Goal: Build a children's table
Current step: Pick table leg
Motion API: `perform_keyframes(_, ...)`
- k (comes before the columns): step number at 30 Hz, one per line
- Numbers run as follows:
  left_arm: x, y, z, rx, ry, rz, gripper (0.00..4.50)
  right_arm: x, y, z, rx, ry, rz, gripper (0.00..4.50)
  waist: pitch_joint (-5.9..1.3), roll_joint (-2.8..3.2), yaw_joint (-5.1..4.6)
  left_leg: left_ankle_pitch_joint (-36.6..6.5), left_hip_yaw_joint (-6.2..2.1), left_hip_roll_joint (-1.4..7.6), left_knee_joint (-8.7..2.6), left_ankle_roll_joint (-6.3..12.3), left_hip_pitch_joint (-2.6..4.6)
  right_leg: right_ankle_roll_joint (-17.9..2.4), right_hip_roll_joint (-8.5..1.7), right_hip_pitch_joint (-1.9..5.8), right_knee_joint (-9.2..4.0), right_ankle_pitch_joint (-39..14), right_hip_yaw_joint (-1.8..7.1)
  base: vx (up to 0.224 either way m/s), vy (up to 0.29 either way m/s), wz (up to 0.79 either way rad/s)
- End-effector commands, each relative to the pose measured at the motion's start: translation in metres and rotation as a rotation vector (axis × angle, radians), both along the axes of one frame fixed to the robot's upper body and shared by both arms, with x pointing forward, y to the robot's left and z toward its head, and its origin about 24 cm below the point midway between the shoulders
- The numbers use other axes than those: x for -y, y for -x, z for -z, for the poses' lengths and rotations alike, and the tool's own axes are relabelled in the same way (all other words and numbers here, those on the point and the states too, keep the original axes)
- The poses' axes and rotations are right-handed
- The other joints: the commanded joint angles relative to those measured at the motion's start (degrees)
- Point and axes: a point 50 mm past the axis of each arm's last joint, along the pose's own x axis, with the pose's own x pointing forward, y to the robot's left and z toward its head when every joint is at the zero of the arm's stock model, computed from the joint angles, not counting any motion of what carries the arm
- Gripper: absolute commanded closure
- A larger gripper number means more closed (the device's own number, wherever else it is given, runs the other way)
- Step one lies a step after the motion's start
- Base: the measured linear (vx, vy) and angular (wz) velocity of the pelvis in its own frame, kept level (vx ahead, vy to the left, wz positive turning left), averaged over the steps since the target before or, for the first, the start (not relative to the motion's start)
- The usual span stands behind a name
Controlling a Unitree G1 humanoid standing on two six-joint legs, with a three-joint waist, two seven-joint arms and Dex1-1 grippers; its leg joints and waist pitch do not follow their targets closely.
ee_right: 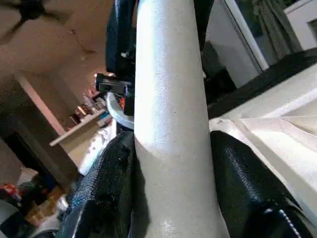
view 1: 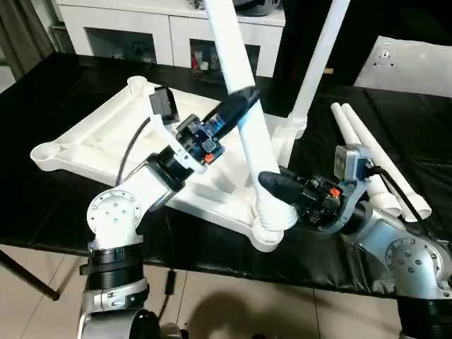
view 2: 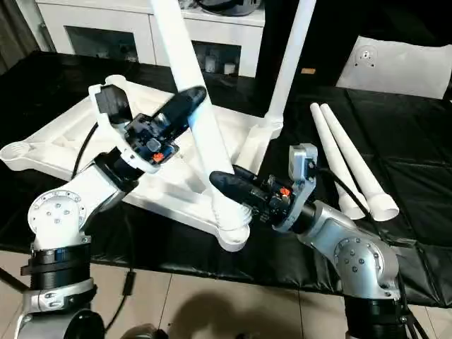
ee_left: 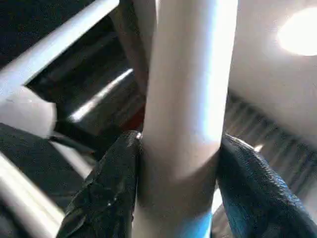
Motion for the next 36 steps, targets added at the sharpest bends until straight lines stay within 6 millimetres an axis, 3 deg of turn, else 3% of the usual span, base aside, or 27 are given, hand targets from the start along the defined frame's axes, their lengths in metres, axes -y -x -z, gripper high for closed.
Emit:
perform_keyframes(1,0.006,0.002,-0.008,0.131,-0.1,-0.036,2.12,0.001,-0.002,-0.002,0.019,0.038,0.012,2.59,-4.08,-0.52,0.1,-10.3,-1.03,2.8,-4.34,0.43,0.48,-3.55,-3.38,3.14,-5.38,-21.47,2.9,0.0,0.0,0.0)
perform_keyframes(4,0.007,0.009,-0.007,0.253,-0.186,0.018,2.13,0.0,-0.002,0.0,0.025,0.057,0.007,2.59,-4.21,-0.3,0.03,-9.88,-0.96,2.78,-4.28,0.14,0.55,-3.23,-3.47,3.12,-5.01,-20.51,3.04,0.0,0.0,0.0)
perform_keyframes(7,0.002,0.008,-0.006,0.244,-0.155,0.019,2.32,-0.001,-0.002,0.0,0.025,0.063,0.002,2.6,-4.24,-0.29,-0.08,-9.82,-0.82,2.83,-4.17,-0.11,0.54,-5.7,-3.5,3.14,-4.65,-18.23,3.04,0.0,0.0,0.0)
perform_keyframes(10,-0.004,0.009,0.0,0.255,-0.162,0.04,2.45,-0.002,-0.001,0.002,0.025,0.081,-0.006,2.6,-4.2,-0.19,-0.05,-10.43,-0.82,2.86,-4.2,-0.07,0.57,-6.58,-3.55,3.14,-4.61,-18.45,3.05,0.0,0.0,0.0)
perform_keyframes(23,-0.006,0.004,0.009,0.184,-0.152,0.051,2.53,0.0,-0.002,0.003,0.047,0.12,0.003,2.6,-4.22,-0.29,-0.04,-10.63,-0.79,2.84,-4.17,-0.04,0.65,-7.03,-3.58,3.23,-4.5,-18.44,3.11,0.0,0.0,0.0)
perform_keyframes(31,-0.013,-0.02,0.008,0.099,-0.196,-0.16,2.63,-0.001,-0.018,0.005,0.062,0.201,0.133,2.6,-4.26,-0.36,-0.07,-10.41,-0.79,2.7,-4.06,-0.01,0.66,-6.58,-3.54,3.23,-4.61,-18.88,3.04,0.0,0.0,0.0)
perform_keyframes(33,-0.014,-0.022,0.008,0.093,-0.197,-0.171,2.64,-0.002,-0.019,0.005,0.064,0.21,0.146,1.9,-4.38,-0.34,-0.01,-9.53,-0.8,2.73,-4.01,-0.04,0.67,-6.83,-3.57,3.29,-4.42,-17.32,3.07,0.0,0.0,0.0)
perform_keyframes(36,-0.017,-0.027,0.006,0.116,-0.253,-0.23,2.65,-0.003,-0.025,0.005,0.09,0.242,0.189,1.69,-4.42,-0.28,-0.24,-9.02,-0.82,2.73,-4.01,-0.05,0.59,-7.07,-3.39,3.29,-4.19,-15.42,3.07,0.0,0.0,0.0)
